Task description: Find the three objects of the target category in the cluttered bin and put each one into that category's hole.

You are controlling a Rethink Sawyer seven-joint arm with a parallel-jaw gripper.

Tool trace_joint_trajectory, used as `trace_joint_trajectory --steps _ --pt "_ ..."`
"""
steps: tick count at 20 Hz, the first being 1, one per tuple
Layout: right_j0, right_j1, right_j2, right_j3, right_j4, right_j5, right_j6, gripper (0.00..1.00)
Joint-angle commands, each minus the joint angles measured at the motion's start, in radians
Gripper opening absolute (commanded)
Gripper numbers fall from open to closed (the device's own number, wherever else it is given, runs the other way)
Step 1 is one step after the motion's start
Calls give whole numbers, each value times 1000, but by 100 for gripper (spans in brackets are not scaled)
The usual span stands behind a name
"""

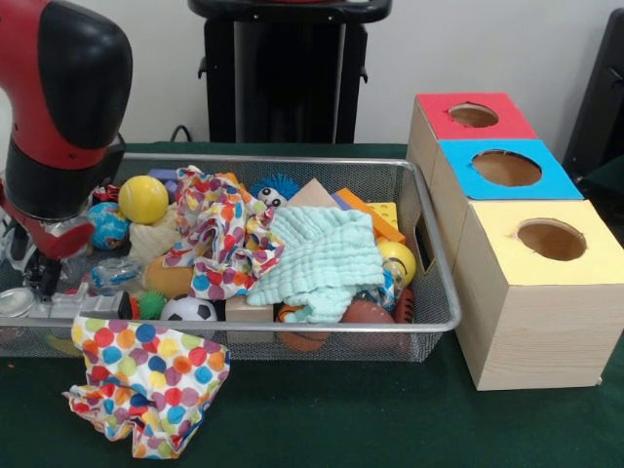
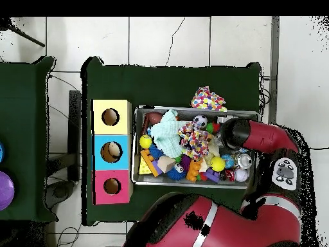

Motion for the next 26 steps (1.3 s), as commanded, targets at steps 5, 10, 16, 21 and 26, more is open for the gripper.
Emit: trace_joint_trajectory --steps 5,10,16,21,26 --pt "-11 -40 59 73 4 91 4 100" --pt "-37 -177 109 160 11 94 -86 100" --pt "-116 -272 214 247 32 126 -183 100" --pt "-151 -334 267 284 26 161 -202 100" --pt "-180 -350 318 300 17 134 -189 100"
